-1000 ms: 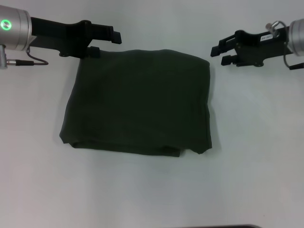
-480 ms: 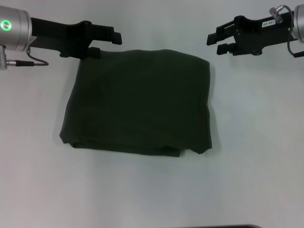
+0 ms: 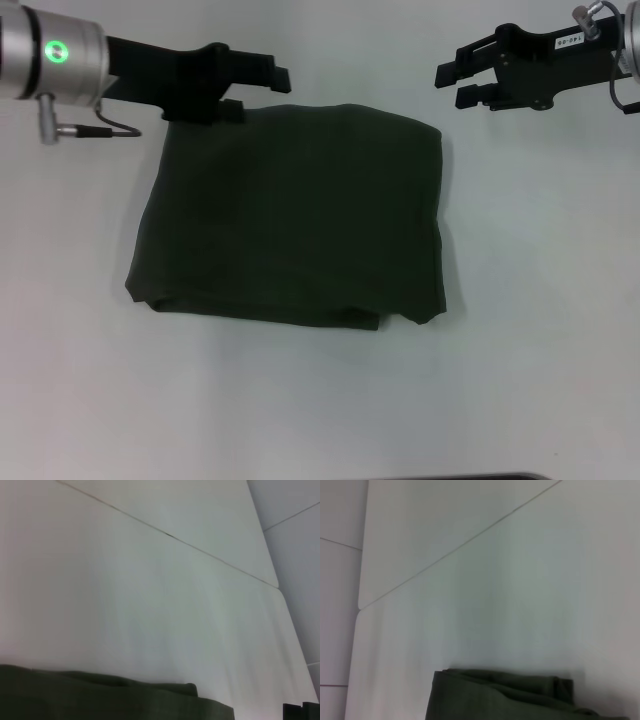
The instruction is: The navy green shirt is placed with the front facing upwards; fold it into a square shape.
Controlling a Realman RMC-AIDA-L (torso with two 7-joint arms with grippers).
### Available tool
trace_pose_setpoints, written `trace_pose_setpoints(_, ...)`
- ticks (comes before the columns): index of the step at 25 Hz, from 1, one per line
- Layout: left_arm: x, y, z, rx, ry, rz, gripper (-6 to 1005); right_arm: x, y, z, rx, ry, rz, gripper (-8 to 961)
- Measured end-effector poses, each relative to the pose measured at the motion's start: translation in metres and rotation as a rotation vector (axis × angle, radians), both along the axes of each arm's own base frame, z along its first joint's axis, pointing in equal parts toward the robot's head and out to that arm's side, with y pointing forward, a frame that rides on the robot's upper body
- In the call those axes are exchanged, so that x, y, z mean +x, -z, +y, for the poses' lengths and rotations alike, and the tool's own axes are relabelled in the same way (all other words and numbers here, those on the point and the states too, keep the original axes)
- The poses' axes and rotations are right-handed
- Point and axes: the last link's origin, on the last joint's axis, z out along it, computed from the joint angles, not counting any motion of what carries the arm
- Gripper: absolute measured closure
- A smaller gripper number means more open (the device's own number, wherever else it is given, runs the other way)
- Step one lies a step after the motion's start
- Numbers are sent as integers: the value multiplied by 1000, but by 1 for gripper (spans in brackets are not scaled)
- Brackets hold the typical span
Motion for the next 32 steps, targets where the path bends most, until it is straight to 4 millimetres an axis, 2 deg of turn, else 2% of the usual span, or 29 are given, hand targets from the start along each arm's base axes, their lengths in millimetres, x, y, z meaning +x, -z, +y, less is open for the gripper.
trace_pose_setpoints(6, 1, 12, 6, 3, -2, 41, 172, 2, 0, -1, 0, 4, 1, 505)
trace_pose_setpoints(15, 0, 29, 2, -23, 15, 95, 172, 6, -1, -2, 10, 15, 2, 504)
trace_pose_setpoints(32, -14, 32, 10, 18, -18, 173, 171, 8, -2, -3, 19, 25, 13, 503)
